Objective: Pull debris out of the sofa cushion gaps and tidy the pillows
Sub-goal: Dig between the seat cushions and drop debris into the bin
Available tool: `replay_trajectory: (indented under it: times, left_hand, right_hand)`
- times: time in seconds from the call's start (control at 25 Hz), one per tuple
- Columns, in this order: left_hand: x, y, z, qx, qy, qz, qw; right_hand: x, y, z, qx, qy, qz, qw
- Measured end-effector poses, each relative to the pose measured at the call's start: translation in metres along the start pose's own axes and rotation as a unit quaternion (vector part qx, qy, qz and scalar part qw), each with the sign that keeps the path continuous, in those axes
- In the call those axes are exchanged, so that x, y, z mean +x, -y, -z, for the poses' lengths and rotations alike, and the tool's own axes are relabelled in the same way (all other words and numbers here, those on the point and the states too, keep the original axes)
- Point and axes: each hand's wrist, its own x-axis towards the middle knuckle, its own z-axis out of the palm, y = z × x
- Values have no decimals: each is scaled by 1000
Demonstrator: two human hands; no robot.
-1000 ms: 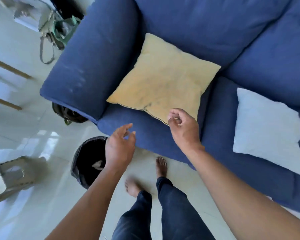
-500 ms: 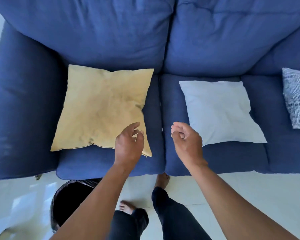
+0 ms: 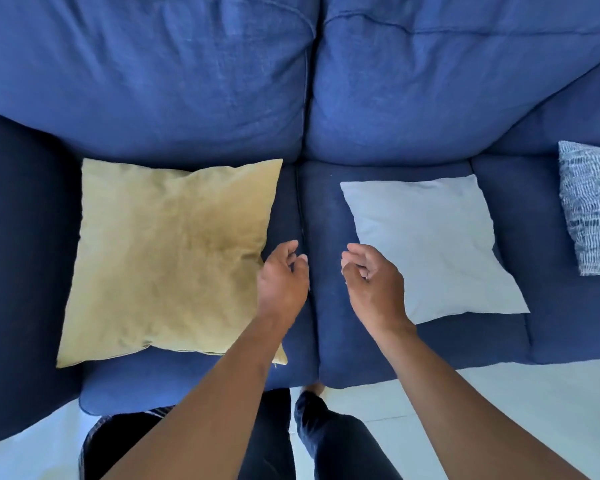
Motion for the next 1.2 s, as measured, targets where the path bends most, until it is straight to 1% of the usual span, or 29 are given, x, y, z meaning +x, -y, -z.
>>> replay_trajectory:
  times: [0.12, 0.28, 0.36, 0.52, 0.6, 0.72, 0.84, 0.92, 0.96, 1.04, 1.12, 1.16, 1.2]
  left_hand:
    - [50, -8, -17, -13, 8, 8, 1000]
    - [112, 7, -47, -20, 15, 46, 999]
    - [143, 22, -61, -24, 4, 65, 998]
    - [196, 60, -81, -27, -17, 65, 997]
    - [208, 76, -71, -24, -49, 25, 998]
    - [219, 95, -35, 15, -125, -30, 992]
    - [228, 109, 12, 28, -224, -61, 972]
    - [248, 113, 32, 2, -270, -66, 961]
    - [259, 112, 34, -21, -275, -65, 959]
    - [275, 108, 21, -32, -252, -76, 964]
    - [275, 105, -6, 32, -208, -121, 970]
    - [274, 105, -21, 78, -181, -160, 967]
    - [273, 103, -34, 133, -153, -208, 957]
  right_hand:
    - [37, -4, -20, 12, 1, -13, 1000]
    - [90, -24, -56, 12, -9, -28, 999]
    - [110, -41, -75, 11, -3, -35, 999]
    - [160, -85, -115, -8, 13, -43, 999]
    - [178, -100, -131, -14, 15, -39, 999]
    - [194, -120, -140, -28, 11, -18, 999]
    - [197, -132, -137, -41, 14, 2, 999]
    - [200, -134, -138, -47, 7, 8, 999]
    - [201, -134, -138, -53, 7, 12, 999]
    - [206, -133, -144, -60, 20, 19, 998]
    - [211, -131, -153, -60, 41, 28, 997]
    - [214, -131, -158, -69, 49, 35, 996]
    - [218, -131, -162, -84, 56, 43, 994]
